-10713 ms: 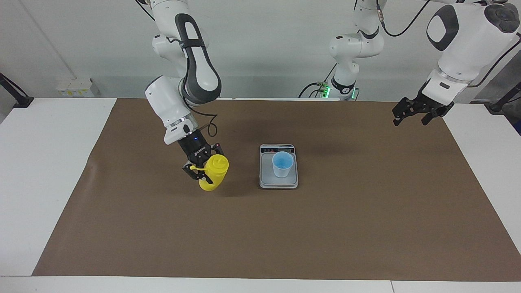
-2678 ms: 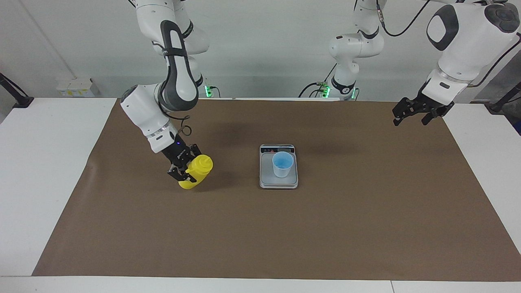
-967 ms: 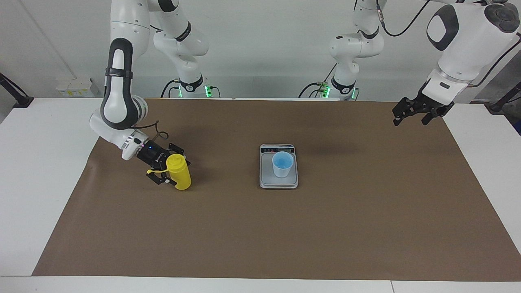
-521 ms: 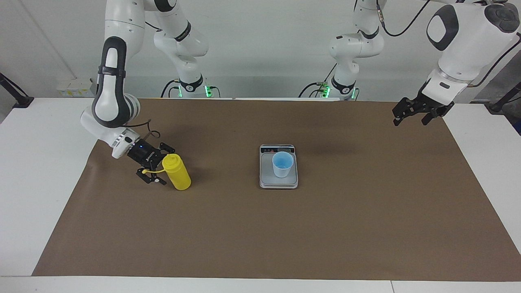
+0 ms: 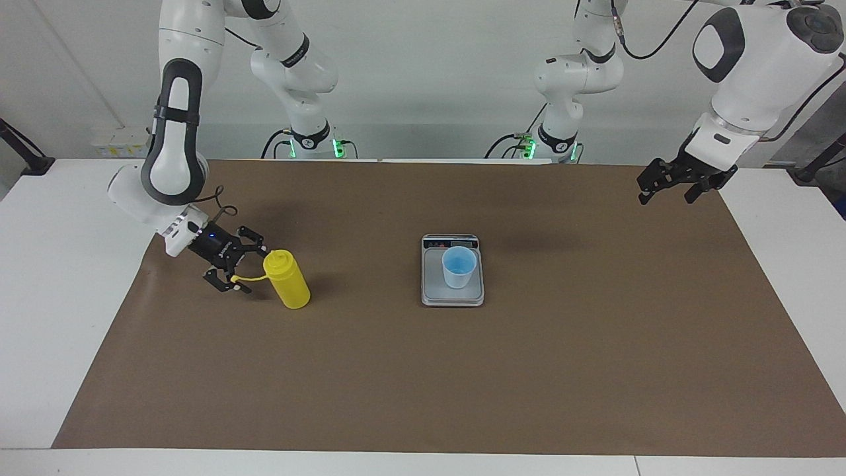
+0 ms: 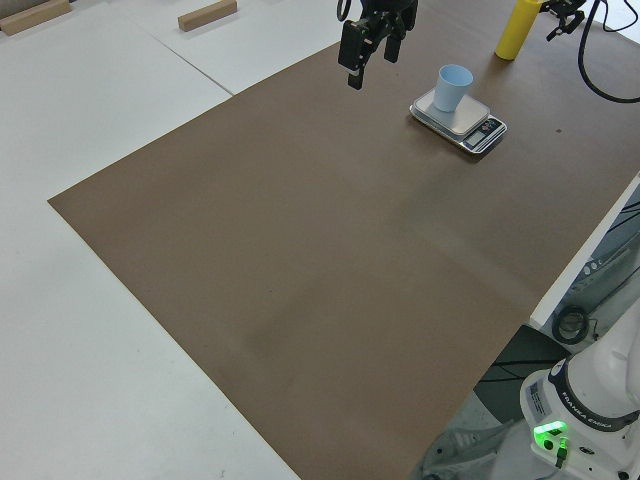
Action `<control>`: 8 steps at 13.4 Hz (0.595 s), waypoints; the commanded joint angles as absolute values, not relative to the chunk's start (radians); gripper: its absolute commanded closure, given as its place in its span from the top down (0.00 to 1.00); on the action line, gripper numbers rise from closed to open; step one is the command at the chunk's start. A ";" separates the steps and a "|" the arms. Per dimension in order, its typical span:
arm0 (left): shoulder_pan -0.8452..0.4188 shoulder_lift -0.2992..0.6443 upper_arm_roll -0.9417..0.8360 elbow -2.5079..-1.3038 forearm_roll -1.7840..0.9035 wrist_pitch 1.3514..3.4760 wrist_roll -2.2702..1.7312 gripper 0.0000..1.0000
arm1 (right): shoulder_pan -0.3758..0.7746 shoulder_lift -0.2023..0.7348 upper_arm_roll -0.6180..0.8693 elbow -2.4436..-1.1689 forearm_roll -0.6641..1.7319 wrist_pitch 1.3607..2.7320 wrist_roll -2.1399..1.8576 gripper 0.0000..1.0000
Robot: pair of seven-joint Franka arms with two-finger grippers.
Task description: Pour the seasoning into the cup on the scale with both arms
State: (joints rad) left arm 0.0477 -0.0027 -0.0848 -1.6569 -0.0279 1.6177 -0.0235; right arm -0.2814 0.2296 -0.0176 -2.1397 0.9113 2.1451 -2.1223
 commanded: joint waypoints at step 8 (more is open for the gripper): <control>0.058 -0.031 -0.089 -1.689 -0.015 1.629 -0.015 1.00 | -0.265 0.011 -0.008 -2.109 0.482 2.138 -1.352 1.00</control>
